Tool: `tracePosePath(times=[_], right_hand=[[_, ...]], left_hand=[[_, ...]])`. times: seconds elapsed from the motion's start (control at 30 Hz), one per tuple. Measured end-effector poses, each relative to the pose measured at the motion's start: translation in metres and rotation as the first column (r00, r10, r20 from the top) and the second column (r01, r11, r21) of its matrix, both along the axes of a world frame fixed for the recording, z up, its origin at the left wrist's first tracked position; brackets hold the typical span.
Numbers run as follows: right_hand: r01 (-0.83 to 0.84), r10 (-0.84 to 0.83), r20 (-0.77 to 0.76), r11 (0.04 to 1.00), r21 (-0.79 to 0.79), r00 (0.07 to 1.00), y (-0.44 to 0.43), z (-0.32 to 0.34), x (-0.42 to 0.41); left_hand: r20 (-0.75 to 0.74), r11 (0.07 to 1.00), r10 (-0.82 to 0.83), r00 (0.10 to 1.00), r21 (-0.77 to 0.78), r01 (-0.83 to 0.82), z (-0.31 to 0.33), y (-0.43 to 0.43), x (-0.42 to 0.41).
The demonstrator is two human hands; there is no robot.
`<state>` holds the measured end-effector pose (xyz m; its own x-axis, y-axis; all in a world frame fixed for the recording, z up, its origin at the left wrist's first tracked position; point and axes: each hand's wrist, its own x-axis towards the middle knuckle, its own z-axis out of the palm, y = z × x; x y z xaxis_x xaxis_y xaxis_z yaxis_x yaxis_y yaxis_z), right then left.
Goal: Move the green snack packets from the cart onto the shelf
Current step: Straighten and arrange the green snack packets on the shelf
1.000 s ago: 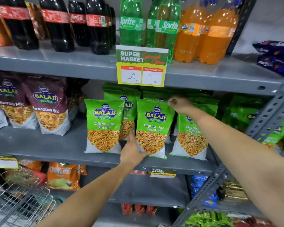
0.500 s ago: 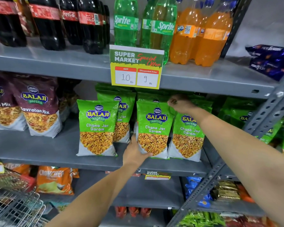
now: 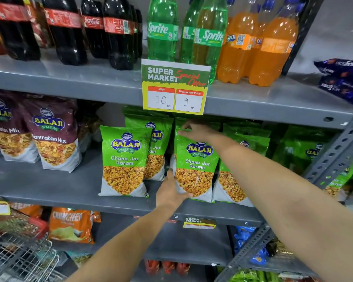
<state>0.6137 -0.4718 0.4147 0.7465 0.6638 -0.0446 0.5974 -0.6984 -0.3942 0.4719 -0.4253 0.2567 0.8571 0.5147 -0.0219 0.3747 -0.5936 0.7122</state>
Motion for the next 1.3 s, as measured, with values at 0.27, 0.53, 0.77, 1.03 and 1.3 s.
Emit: tracePosePath(times=[0.27, 0.53, 0.77, 1.03, 1.3], right_hand=[[0.036, -0.042, 0.034, 0.987, 0.157, 0.999, 0.010, -0.004, -0.003], [0.036, -0.072, 0.267, 0.990, 0.135, 0.961, 0.010, -0.005, -0.025], [-0.137, -0.026, 0.324, 0.872, 0.471, 0.946, 0.044, -0.071, -0.088], [0.141, -0.089, -0.188, 0.947, 0.290, 0.978, 0.076, -0.137, -0.134], [0.178, -0.095, -0.280, 0.941, 0.286, 0.955, 0.071, -0.147, -0.150]], left_hand=[[0.004, 1.000, 0.014, 1.000, -0.004, -0.014, -0.001, -0.001, 0.000], [0.079, 0.988, -0.071, 0.994, 0.144, 0.059, 0.007, 0.025, -0.020], [0.321, 0.736, -0.224, 0.920, 0.675, -0.057, 0.027, 0.118, -0.073], [0.049, 0.966, 0.127, 0.991, 0.223, -0.134, 0.007, 0.191, -0.108], [0.004, 0.991, -0.054, 0.999, 0.121, 0.053, -0.001, 0.191, -0.096]])
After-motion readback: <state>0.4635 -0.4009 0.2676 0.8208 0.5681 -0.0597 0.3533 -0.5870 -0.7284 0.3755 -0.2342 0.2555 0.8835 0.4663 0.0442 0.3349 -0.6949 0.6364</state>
